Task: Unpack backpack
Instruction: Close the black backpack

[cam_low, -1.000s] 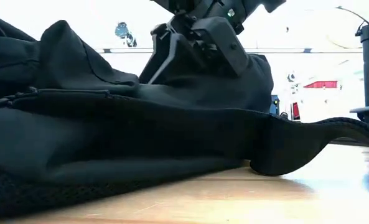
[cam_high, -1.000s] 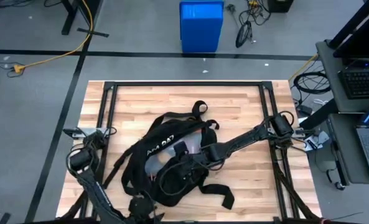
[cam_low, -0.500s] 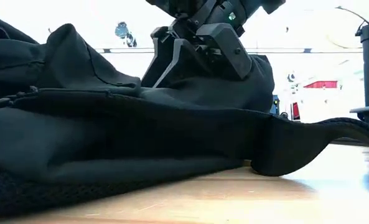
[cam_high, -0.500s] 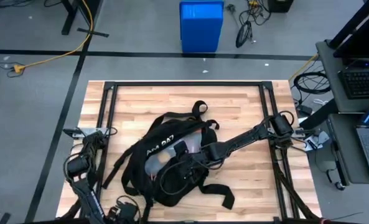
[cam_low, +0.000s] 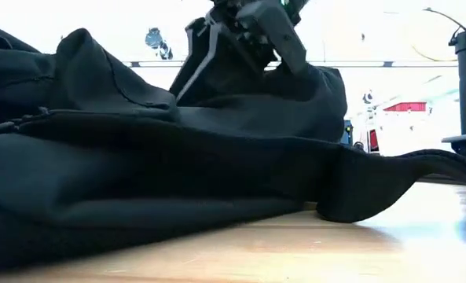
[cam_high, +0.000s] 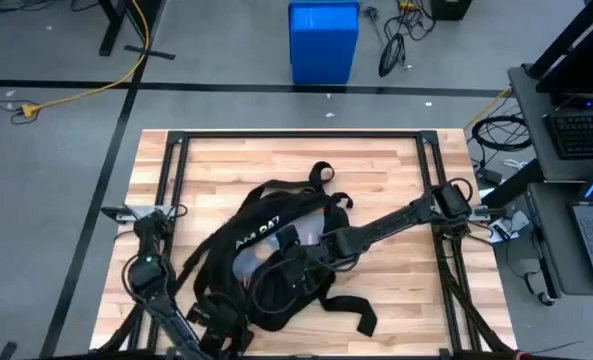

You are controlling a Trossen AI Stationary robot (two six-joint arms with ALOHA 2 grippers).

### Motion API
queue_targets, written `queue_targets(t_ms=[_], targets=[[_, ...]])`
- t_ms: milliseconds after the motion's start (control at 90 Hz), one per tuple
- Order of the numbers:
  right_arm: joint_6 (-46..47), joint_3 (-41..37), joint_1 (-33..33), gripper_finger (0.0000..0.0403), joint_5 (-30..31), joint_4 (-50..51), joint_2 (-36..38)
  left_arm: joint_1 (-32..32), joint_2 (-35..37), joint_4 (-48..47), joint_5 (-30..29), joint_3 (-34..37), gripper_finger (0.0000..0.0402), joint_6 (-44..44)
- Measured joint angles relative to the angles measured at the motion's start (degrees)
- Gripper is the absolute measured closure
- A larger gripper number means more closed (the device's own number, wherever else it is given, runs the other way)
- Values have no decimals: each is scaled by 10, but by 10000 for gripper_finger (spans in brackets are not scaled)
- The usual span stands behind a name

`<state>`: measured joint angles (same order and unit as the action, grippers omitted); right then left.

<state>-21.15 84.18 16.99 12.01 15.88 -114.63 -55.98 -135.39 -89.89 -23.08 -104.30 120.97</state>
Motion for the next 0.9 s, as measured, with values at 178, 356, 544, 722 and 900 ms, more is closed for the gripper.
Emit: queue_targets(t_ms=[178,356,544,722,900], targets=[[10,7,-7,181,13,54,3,13,1,-5,-22,55,203,-15],[22,7,-41,181,48,131,17,25,2,-6,-32,81,203,-14],[58,7,-95,181,9,206,23,49,4,2,-71,81,203,-34],[82,7,-115,181,4,258,30,86,4,1,-82,73,203,-130],[76,6,-95,181,0,244,61,110,7,-1,-97,58,203,-154]])
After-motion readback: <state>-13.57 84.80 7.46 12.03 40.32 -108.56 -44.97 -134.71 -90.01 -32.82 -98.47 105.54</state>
